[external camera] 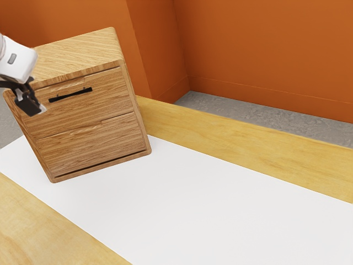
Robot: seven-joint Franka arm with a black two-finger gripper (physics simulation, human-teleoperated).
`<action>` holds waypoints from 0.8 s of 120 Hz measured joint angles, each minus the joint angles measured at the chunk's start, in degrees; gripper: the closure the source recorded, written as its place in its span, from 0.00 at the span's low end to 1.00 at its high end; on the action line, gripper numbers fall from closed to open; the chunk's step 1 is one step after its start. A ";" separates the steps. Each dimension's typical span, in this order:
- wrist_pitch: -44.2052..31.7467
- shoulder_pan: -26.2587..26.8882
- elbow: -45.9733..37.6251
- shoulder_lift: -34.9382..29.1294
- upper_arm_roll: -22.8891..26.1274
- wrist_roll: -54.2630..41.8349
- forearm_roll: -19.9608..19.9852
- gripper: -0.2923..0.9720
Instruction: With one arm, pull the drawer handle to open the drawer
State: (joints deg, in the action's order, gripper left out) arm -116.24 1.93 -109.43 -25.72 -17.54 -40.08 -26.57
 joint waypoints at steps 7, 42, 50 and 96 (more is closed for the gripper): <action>-0.31 0.05 -0.59 -0.15 -0.33 -0.70 -0.23 0.23; -2.81 3.94 -4.87 -6.09 -7.15 -3.32 -3.49 0.23; -3.75 4.80 -4.92 -5.07 -7.79 -3.75 -3.91 0.23; -9.52 7.47 -4.15 1.87 -9.19 -5.38 -4.07 0.23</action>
State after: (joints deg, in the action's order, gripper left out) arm -125.76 9.40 -113.58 -23.85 -26.73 -45.47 -30.63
